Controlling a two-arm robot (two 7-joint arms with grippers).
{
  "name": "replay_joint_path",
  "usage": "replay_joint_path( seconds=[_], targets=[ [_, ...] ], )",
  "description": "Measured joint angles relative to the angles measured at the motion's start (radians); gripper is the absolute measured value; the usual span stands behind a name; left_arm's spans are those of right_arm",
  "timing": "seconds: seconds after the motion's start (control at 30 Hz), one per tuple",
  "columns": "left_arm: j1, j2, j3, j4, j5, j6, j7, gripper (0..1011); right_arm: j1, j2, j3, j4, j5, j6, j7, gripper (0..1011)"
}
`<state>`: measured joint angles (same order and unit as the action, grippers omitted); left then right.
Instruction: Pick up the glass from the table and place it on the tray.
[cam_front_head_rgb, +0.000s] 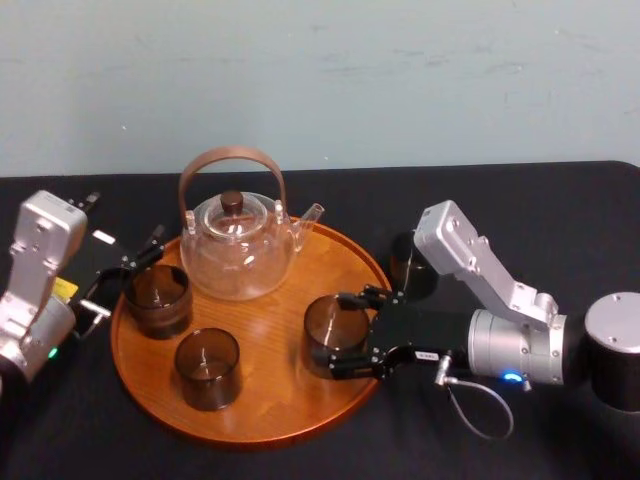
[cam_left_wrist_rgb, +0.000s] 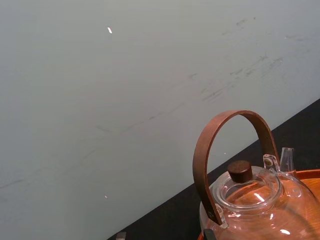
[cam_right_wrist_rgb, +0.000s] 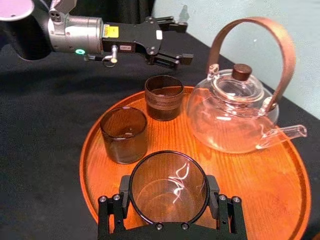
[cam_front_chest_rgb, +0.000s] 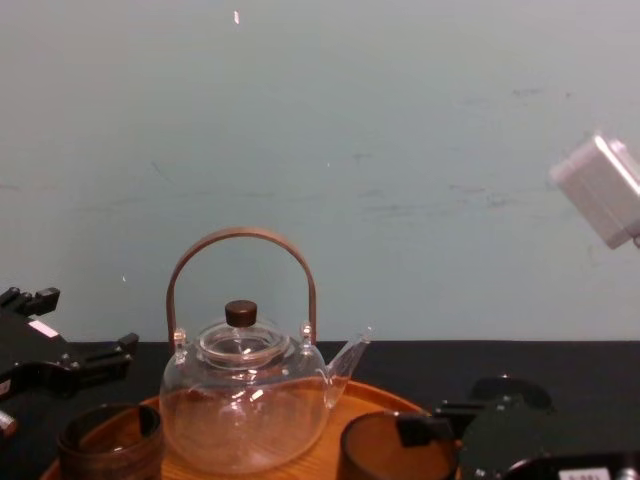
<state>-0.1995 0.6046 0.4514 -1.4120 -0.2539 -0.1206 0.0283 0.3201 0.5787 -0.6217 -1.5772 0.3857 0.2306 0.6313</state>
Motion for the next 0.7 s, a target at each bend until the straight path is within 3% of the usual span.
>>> replay_joint_path(
  seconds=[0.43,0.7],
  targets=[
    [0.0,0.0,0.0,0.0,0.0,0.0,0.0,1002,0.006,-0.009,-0.023,0.018,0.008,-0.008,0.011,905],
    [0.0,0.0,0.0,0.0,0.0,0.0,0.0,1001,0.01,-0.027,-0.025,0.049,0.019,-0.058,0.02,905]
  ],
)
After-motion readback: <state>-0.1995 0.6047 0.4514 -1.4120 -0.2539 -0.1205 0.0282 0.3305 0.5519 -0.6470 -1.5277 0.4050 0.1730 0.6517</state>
